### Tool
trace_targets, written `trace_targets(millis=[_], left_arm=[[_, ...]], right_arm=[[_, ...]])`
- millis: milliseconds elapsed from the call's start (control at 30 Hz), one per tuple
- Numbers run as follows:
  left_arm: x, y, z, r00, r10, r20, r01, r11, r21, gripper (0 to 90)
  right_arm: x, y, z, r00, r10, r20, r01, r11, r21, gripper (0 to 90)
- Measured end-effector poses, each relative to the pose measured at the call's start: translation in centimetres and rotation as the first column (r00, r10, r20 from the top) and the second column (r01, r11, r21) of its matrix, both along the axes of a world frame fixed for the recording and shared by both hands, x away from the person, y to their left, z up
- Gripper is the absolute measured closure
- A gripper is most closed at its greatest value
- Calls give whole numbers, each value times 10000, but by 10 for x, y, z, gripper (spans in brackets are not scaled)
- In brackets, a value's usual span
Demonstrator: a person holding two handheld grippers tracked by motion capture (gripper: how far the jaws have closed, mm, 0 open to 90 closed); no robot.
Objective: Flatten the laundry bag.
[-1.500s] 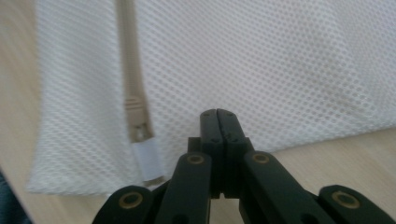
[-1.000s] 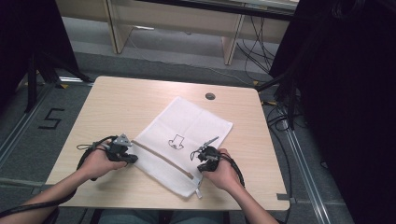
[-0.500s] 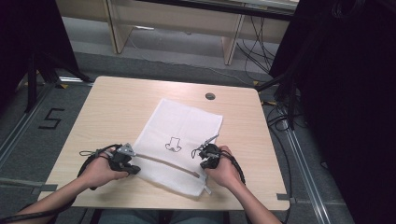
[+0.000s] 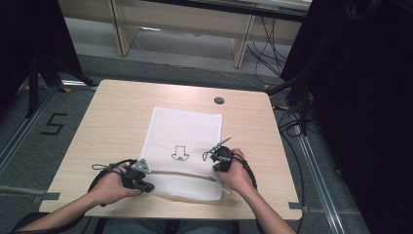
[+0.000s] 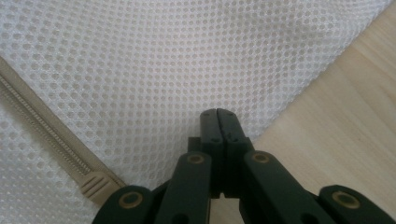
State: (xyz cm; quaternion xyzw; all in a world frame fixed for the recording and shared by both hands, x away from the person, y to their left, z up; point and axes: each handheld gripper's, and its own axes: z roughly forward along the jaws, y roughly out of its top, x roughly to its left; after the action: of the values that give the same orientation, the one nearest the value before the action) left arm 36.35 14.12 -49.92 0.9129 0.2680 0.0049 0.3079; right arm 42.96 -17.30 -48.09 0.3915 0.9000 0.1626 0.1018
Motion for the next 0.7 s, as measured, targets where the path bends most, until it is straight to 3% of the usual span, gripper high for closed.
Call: trace_targets(millis=[133,333,667,700], left_arm=[[0,-1,0,10000,10,-28,-10,10000,-26,887],[0,-9,0,9999,-133,42,133,9999,64,885],[-1,-10,-1,9999,-127,-7,127,9999,-102,882],[-1,-9,0,9998,-176,64,176,9998,25,882]], right_arm=[[0,0,1,9994,-327,-143,327,9995,-28,900],[2,-3,0,9995,-313,94,315,9991,-291,900],[2,-17,1,9968,-798,-61,798,9968,-58,900],[2,-17,1,9965,-832,-76,832,9965,-34,900]])
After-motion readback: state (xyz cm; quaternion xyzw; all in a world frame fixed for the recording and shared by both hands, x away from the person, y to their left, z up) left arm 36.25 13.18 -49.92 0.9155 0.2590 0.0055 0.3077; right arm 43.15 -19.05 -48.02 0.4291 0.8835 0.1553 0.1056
